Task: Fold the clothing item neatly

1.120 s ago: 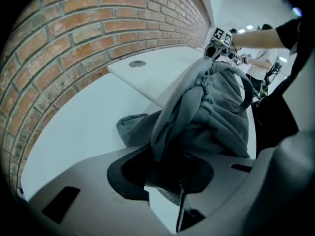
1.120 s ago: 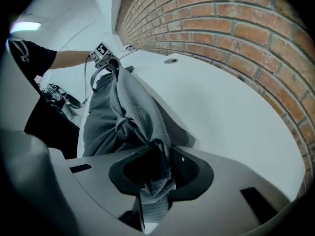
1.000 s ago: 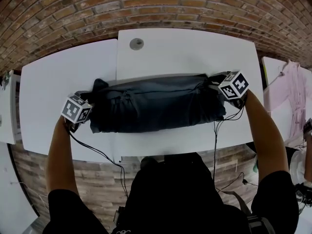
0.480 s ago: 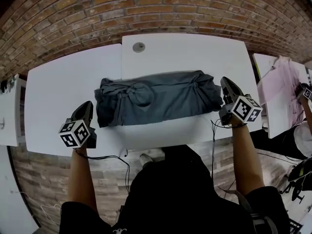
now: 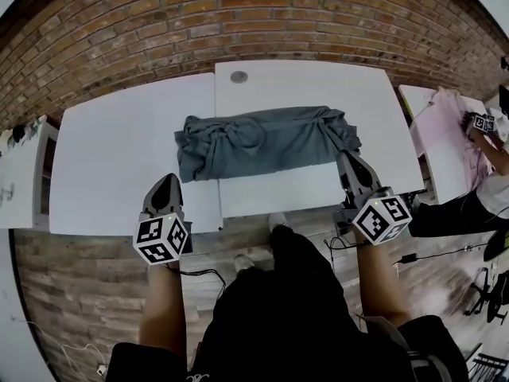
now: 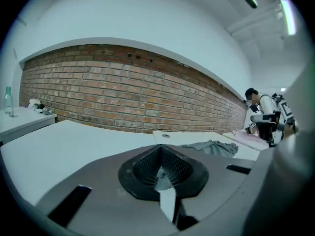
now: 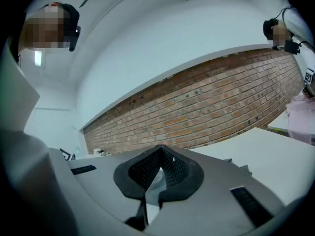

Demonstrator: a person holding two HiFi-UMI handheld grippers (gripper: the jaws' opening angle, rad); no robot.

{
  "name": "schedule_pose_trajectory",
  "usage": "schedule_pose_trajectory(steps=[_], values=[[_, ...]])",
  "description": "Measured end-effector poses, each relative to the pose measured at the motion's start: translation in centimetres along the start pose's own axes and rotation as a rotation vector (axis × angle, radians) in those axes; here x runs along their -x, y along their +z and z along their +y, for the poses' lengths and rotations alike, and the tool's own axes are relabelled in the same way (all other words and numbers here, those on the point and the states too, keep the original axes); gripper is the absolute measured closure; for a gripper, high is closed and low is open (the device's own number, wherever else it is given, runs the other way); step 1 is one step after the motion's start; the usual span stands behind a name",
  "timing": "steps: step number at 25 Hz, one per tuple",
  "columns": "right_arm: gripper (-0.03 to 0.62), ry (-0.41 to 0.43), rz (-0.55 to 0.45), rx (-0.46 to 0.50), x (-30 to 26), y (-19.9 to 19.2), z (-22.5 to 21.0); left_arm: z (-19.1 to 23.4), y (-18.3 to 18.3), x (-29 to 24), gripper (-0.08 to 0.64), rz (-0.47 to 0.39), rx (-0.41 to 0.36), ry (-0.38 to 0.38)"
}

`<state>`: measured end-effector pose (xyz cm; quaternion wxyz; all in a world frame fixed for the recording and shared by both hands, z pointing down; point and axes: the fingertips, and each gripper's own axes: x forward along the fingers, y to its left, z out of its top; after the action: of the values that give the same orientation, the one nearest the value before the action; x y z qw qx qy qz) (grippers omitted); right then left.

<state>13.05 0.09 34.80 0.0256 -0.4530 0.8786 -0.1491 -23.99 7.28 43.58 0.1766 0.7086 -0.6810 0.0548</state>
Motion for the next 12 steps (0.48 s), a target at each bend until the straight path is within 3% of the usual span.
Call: schedule_pose_trajectory(steps=[4, 9, 12], values=[[0.592, -0.032, 0.004, -0.003, 4.0, -0.7, 1.9, -2.0, -1.7, 3.1, 0.561, 0.013, -0.045, -0.055], [0.592, -0.058, 0.001, -0.077, 7.6, -0.9, 2.2, -4.1, -2.5, 6.5, 0.561, 0.004, -0.066, -0.092], [0.592, -0.027, -0.018, -0.014, 9.6, 0.3, 3.5, -6.4, -1.8, 9.1, 0.561, -0.049, -0.09, -0.114]])
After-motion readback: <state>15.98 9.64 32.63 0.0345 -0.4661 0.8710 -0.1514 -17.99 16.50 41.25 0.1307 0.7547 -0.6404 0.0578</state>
